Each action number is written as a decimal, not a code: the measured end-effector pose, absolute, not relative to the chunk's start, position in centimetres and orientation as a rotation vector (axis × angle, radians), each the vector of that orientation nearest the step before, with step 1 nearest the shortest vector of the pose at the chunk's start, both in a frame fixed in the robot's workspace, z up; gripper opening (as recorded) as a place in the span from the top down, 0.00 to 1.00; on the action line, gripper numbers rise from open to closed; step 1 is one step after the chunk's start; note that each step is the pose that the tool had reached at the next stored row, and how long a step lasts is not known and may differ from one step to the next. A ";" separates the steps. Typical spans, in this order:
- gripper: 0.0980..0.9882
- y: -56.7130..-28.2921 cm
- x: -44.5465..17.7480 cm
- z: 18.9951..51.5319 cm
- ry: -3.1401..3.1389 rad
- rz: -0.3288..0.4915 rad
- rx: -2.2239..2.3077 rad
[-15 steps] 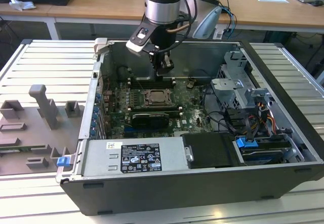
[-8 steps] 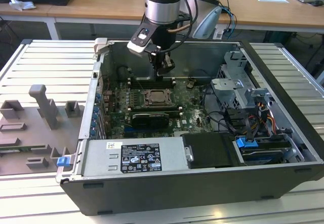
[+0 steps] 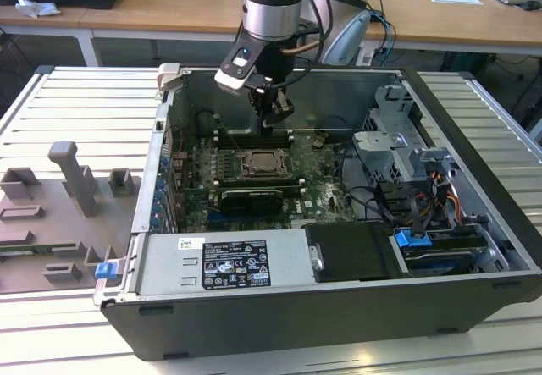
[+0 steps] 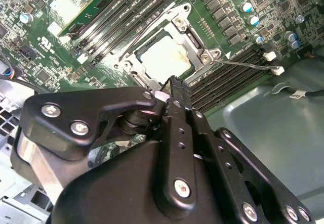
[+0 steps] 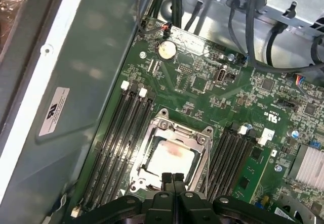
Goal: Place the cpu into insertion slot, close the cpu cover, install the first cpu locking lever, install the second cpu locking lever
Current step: 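Install the first cpu locking lever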
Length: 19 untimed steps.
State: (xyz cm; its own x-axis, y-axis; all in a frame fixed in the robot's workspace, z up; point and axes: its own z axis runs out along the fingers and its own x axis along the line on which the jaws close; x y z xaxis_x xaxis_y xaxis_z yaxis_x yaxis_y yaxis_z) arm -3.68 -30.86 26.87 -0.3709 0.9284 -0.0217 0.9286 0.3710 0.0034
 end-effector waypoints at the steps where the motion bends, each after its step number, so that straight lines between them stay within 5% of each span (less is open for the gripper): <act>1: 0.99 -30.9 -3.7 26.9 2.595 -0.014 1.735; 19: 0.99 -30.9 -3.7 26.9 2.692 -0.012 1.579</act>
